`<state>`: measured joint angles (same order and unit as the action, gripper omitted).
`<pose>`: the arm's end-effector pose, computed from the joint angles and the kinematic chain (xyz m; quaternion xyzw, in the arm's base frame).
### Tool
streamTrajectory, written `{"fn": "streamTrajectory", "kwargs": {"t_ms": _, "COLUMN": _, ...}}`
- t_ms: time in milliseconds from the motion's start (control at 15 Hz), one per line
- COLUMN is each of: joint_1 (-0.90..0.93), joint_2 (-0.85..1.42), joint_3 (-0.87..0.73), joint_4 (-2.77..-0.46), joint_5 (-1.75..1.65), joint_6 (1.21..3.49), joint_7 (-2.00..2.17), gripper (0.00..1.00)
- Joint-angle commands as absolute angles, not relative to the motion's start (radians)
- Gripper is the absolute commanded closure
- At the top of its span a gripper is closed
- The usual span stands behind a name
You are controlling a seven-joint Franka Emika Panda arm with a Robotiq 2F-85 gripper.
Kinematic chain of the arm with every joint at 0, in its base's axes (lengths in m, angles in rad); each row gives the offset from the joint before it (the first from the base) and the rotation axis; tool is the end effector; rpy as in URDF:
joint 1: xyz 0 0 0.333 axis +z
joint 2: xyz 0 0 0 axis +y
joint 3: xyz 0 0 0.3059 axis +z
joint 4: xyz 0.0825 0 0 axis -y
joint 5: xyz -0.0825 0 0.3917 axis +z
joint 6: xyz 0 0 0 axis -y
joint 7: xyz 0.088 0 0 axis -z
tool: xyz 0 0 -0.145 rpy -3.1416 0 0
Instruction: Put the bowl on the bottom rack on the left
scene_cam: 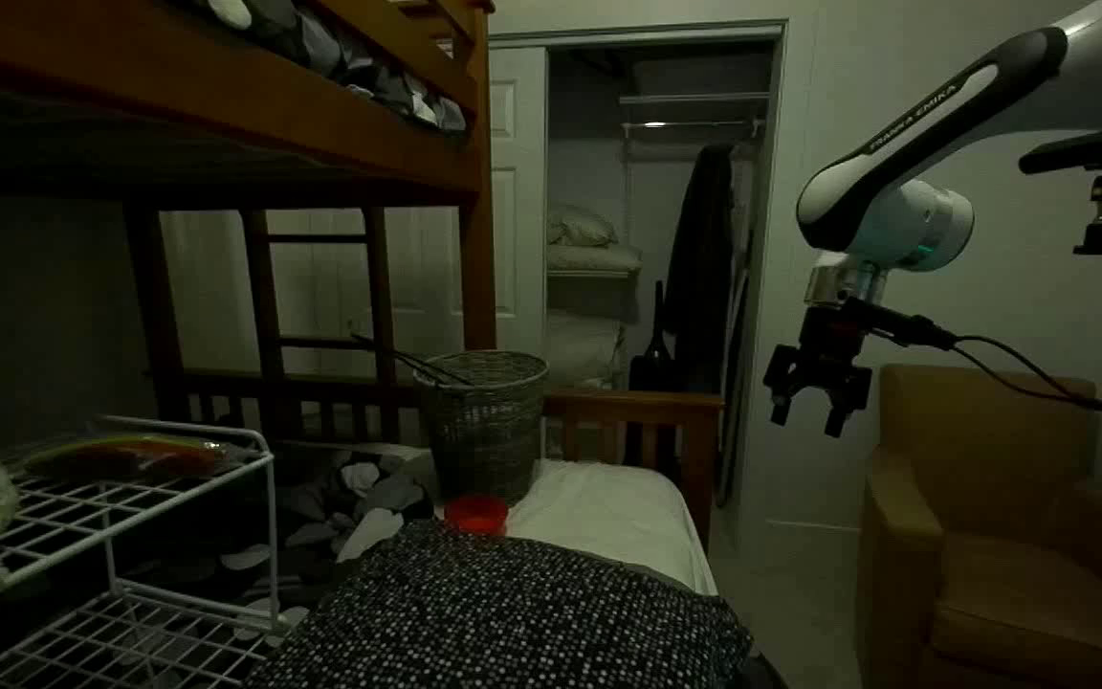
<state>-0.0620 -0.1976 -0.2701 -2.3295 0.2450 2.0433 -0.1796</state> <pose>0.4543 -0.1327 0.3584 -0.9812 0.1321 0.0144 0.1400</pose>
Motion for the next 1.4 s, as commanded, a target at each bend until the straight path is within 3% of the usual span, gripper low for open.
{"fn": "streamTrajectory", "kwargs": {"t_ms": 0, "joint_1": -0.092, "joint_2": -0.196, "joint_3": -0.242, "joint_4": -2.328, "joint_5": 0.251, "joint_6": 2.04, "joint_7": -0.184, "gripper": 0.0}}
{"fn": "streamTrajectory", "kwargs": {"t_ms": 333, "joint_1": -0.092, "joint_2": -0.196, "joint_3": -0.243, "joint_4": -2.328, "joint_5": 0.251, "joint_6": 2.04, "joint_7": -0.184, "gripper": 0.0}}
{"fn": "streamTrajectory", "kwargs": {"t_ms": 667, "joint_1": -0.038, "joint_2": 0.004, "joint_3": -0.125, "joint_4": -2.201, "joint_5": 0.29, "joint_6": 2.346, "joint_7": 0.052, "gripper": 0.0}}
{"fn": "streamTrajectory", "kwargs": {"t_ms": 1200, "joint_1": 0.022, "joint_2": 0.444, "joint_3": 0.018, "joint_4": -1.808, "joint_5": 0.344, "joint_6": 2.438, "joint_7": 0.227, "gripper": 0.0}}
{"fn": "streamTrajectory", "kwargs": {"t_ms": 1267, "joint_1": 0.022, "joint_2": 0.322, "joint_3": 0.023, "joint_4": -1.932, "joint_5": 0.335, "joint_6": 2.465, "joint_7": 0.198, "gripper": 0.0}}
{"fn": "streamTrajectory", "kwargs": {"t_ms": 1333, "joint_1": 0.024, "joint_2": 0.376, "joint_3": 0.026, "joint_4": -1.886, "joint_5": 0.335, "joint_6": 2.465, "joint_7": 0.211, "gripper": 0.0}}
